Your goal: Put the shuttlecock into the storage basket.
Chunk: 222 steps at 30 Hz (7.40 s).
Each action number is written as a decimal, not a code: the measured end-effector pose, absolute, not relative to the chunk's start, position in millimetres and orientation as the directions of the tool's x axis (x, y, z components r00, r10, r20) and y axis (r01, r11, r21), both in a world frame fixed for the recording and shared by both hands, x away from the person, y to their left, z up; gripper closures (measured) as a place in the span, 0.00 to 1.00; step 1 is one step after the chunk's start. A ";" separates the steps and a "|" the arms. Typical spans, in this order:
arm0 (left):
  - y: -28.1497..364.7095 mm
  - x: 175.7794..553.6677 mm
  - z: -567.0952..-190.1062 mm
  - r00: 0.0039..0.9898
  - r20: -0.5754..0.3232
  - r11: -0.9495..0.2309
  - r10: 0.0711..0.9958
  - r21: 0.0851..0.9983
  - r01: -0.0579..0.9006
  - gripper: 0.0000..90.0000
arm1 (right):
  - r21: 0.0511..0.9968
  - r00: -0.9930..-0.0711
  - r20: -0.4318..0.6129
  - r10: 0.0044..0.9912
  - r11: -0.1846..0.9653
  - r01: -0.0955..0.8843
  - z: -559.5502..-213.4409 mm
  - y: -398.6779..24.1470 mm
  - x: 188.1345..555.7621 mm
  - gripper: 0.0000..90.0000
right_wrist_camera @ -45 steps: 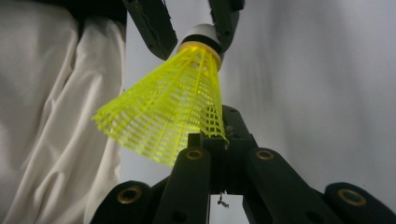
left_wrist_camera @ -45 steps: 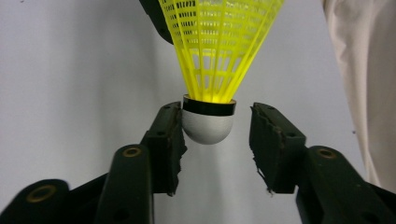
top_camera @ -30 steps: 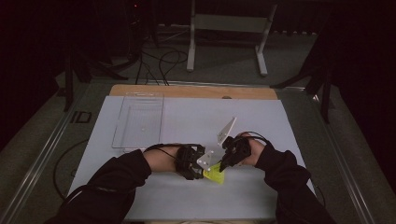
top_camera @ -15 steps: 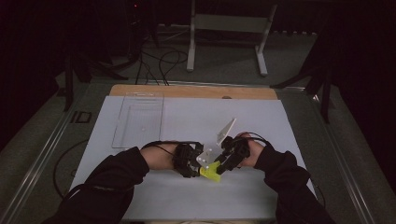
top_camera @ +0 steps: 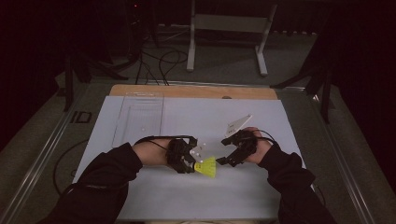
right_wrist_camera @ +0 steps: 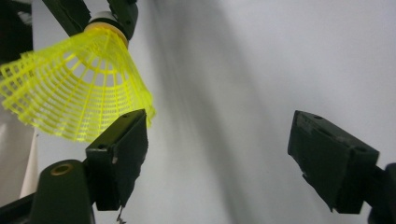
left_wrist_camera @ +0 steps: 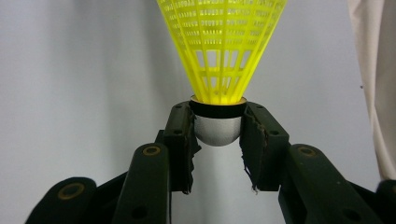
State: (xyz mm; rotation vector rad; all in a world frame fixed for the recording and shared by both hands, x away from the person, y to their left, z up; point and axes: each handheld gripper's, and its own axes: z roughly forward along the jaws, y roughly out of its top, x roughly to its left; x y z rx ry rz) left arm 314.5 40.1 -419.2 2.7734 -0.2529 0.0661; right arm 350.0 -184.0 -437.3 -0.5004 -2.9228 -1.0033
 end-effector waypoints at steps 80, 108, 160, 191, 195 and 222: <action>245.5 363.9 -356.4 0.778 -0.024 -0.714 0.628 0.379 0.589 0.73 | 0.861 -0.786 -0.020 0.617 0.411 0.300 -475.1 -276.8 272.9 0.10; 262.4 370.7 -392.5 0.581 -0.124 -0.518 0.805 0.332 0.789 0.73 | 0.844 -0.768 -0.021 0.640 0.423 0.330 -490.1 -279.5 269.1 0.10; 248.6 373.3 -413.7 0.596 -0.055 -0.548 0.801 0.335 0.767 0.43 | 0.832 -0.778 0.000 0.629 0.432 0.349 -492.3 -280.1 269.9 0.10; 233.2 357.3 -389.3 0.665 -0.082 -0.526 0.743 0.542 0.655 0.00 | 0.833 -0.778 -0.001 0.629 0.431 0.348 -492.5 -279.9 269.4 0.10; 227.4 357.2 -387.0 0.683 -0.095 -0.530 0.724 0.556 0.640 0.00 | 0.832 -0.778 -0.001 0.628 0.432 0.347 -492.6 -279.8 269.2 0.10; 152.5 336.3 -391.5 0.858 -0.091 -0.558 0.505 0.725 0.405 0.00 | 0.829 -0.770 0.005 0.637 0.428 0.359 -494.8 -283.6 262.2 0.10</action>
